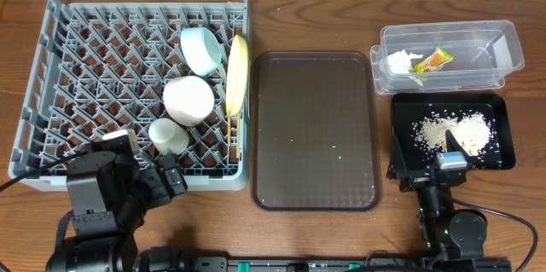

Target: Sort waste into correct bins and load items into the dishwasher rack

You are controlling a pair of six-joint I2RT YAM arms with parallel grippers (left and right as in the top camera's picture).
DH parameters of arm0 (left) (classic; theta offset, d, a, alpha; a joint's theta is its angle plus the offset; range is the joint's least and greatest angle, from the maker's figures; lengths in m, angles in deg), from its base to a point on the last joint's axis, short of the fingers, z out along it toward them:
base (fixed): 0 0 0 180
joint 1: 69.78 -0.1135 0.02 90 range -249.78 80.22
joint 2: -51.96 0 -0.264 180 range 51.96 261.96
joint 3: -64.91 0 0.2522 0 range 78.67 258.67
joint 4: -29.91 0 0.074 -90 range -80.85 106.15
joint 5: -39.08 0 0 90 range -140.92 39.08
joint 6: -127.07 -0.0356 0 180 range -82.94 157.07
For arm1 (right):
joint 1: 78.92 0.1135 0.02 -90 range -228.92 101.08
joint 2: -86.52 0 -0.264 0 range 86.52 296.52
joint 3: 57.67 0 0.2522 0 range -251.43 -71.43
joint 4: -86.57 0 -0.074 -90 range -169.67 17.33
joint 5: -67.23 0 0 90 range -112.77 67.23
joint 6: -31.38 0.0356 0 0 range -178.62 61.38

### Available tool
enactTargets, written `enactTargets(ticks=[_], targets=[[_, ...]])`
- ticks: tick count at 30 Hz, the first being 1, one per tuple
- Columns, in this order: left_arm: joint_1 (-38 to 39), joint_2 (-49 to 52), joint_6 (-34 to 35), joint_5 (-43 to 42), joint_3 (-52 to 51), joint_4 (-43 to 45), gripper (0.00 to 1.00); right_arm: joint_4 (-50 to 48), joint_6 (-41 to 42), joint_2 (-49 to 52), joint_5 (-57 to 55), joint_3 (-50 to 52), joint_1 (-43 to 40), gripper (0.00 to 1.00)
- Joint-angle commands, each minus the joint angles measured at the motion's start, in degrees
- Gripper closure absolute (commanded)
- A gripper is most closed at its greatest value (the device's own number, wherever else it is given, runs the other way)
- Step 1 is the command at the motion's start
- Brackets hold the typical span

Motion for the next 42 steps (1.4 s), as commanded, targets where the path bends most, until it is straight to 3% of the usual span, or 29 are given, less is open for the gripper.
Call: enactTargets(ticks=[1, 4, 31, 34, 42], targets=[[-0.24, 0.00, -0.37, 0.31, -0.33, 0.07, 0.01, 1.97, -1.95, -0.55, -0.57, 0.15, -0.35, 0.01], [-0.24, 0.00, -0.37, 0.31, -0.33, 0.07, 0.01, 6.16, -1.92, -0.55, -0.57, 0.15, -0.35, 0.01], [-0.24, -1.05, -0.37, 0.31, -0.33, 0.07, 0.00, 5.88, -1.95, -0.33, -0.59, 0.15, -0.35, 0.01], [-0.13, -3.39, -2.51, 3.56, -0.59, 0.13, 0.00, 5.86, -1.95, -0.33, -0.59, 0.15, -0.35, 0.01], [3.43, -17.35, -2.51, 5.22, -16.57, 10.69, 0.00, 5.88, -1.95, -0.33, -0.59, 0.15, -0.35, 0.01]])
